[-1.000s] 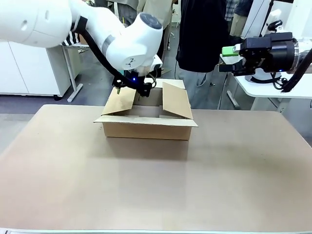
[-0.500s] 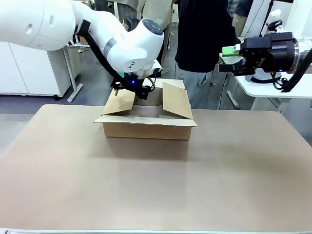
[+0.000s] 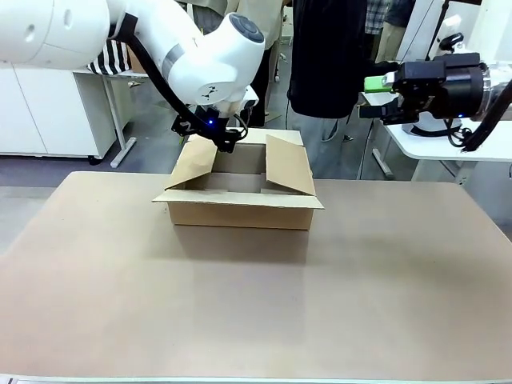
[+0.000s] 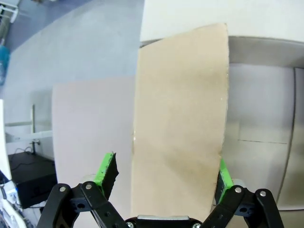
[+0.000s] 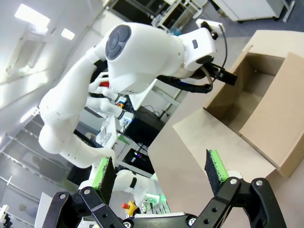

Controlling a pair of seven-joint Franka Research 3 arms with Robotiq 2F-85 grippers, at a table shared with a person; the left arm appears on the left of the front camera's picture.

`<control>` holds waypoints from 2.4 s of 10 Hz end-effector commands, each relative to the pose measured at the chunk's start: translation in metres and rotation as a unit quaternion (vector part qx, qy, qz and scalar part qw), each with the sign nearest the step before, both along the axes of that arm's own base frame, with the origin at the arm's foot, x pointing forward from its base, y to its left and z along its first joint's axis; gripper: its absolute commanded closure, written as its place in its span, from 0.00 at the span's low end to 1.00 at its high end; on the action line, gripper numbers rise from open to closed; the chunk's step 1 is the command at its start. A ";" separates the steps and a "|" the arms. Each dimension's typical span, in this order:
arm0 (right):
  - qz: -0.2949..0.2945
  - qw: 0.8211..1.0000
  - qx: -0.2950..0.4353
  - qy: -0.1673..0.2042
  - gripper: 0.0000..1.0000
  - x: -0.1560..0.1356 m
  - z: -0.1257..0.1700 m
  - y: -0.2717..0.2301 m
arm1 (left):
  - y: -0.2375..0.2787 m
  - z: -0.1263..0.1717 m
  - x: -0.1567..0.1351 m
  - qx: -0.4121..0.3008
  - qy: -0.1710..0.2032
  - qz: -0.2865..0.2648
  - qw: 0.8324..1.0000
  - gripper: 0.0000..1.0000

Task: Pack the gift set into the box.
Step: Place both hands on the side flaps of the Package Box and spread them outward.

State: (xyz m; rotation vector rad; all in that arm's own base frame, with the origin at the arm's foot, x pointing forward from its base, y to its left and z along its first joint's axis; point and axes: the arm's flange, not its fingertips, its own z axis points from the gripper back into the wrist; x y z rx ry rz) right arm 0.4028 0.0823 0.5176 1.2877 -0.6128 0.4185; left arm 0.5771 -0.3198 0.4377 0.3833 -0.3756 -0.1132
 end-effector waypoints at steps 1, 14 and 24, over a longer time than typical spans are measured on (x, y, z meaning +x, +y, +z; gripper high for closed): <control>-0.003 1.000 0.015 -0.003 0.00 0.001 0.002 0.003 | 0.020 0.012 -0.010 0.012 -0.031 0.009 0.999 0.00; -0.003 1.000 0.015 -0.003 0.00 0.001 0.002 0.003 | 0.220 0.004 -0.028 -0.256 0.008 0.086 0.963 0.00; 0.000 1.000 0.000 0.000 0.00 0.000 0.000 0.000 | 0.271 -0.005 -0.043 -0.365 -0.018 0.117 0.923 0.00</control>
